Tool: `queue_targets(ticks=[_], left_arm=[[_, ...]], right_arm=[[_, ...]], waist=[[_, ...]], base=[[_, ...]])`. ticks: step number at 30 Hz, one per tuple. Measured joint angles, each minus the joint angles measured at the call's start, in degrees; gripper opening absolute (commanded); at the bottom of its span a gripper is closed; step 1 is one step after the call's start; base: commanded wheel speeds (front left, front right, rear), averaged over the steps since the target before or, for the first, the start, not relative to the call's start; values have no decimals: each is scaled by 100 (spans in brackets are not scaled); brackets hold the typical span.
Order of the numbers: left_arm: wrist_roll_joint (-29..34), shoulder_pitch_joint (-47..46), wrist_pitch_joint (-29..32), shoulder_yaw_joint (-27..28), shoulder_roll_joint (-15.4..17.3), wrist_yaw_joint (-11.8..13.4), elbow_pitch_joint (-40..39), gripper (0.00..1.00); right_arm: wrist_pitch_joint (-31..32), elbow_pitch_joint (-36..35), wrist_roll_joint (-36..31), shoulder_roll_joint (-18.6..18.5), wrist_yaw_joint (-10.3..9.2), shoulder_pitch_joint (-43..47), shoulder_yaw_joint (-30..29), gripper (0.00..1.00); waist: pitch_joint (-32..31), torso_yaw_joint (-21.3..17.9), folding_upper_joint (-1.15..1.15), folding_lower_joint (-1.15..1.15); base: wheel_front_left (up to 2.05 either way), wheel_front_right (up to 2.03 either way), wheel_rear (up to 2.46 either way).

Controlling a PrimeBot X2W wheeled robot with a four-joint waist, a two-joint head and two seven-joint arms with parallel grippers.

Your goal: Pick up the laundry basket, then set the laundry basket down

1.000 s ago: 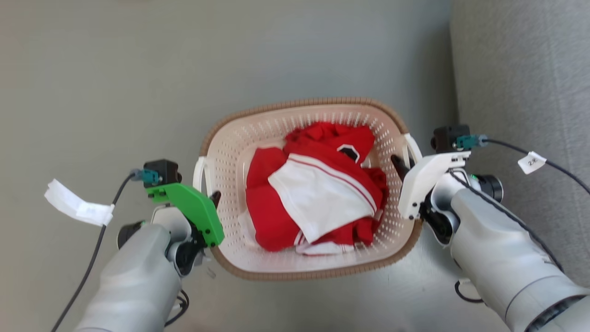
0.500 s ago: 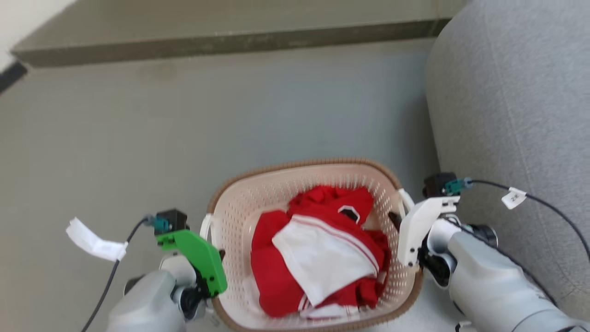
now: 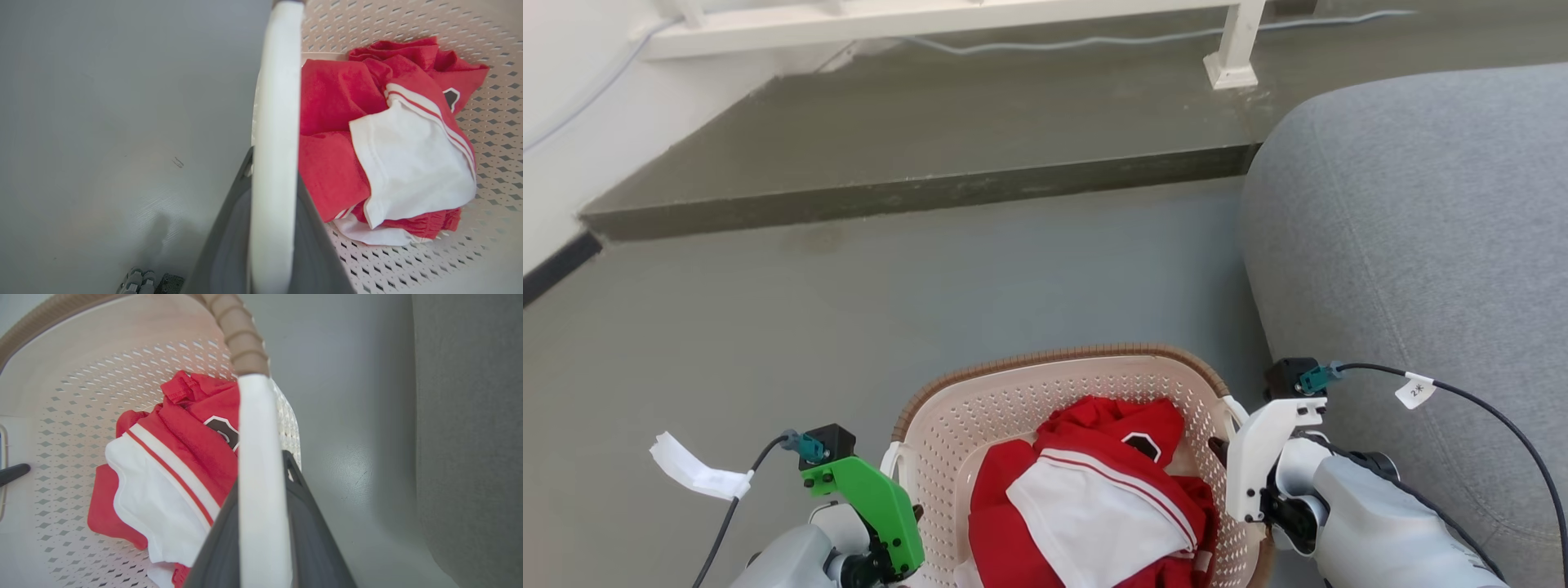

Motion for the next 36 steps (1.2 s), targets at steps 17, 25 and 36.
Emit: queue_targets(ticks=[17,25,36], left_arm=[[-151,-3,294,-130,4,0,1,0],[-198,-3,305,-154,4,0,4,0],[-246,-12,304,-190,5,0,-5,0]], right_arm=[[142,101,133,0,0,-10,144,0],[151,111,192,0,0,-14,196,0],[151,169,286,0,0,-52,250,0]], waist=[[-136,-73,0,0],[-122,-68,0,0],[-64,-73,0,0]], base=[[0,0,0],[0,0,0],[0,0,0]])
